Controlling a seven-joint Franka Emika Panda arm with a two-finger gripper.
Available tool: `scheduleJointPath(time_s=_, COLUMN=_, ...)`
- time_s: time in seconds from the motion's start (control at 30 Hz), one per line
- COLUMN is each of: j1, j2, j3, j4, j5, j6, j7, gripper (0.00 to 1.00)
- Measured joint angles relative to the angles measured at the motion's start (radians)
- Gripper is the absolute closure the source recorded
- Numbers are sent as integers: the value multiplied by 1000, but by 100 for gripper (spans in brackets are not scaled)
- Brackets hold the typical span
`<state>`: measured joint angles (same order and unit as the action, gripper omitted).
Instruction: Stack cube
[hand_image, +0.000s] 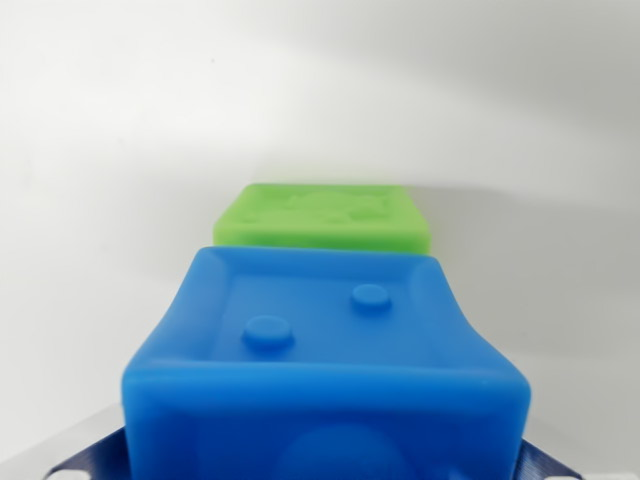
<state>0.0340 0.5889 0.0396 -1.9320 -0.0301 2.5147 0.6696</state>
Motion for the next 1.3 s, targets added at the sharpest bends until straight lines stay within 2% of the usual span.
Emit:
scheduleJointPath(time_s=0.4, j1=2, j2=16, j3=-2, j4=4, j5=0, j6=14, j7=0, gripper=100)
scheduleJointPath(time_s=0.43, j1=2, j2=16, j3=-2, j4=4, j5=0, j6=14, j7=0, gripper=0)
scheduleJointPath(time_s=1.3, j1=2, j2=19, j3=-2, j4=5, j5=0, j6=16, j7=0, gripper=0)
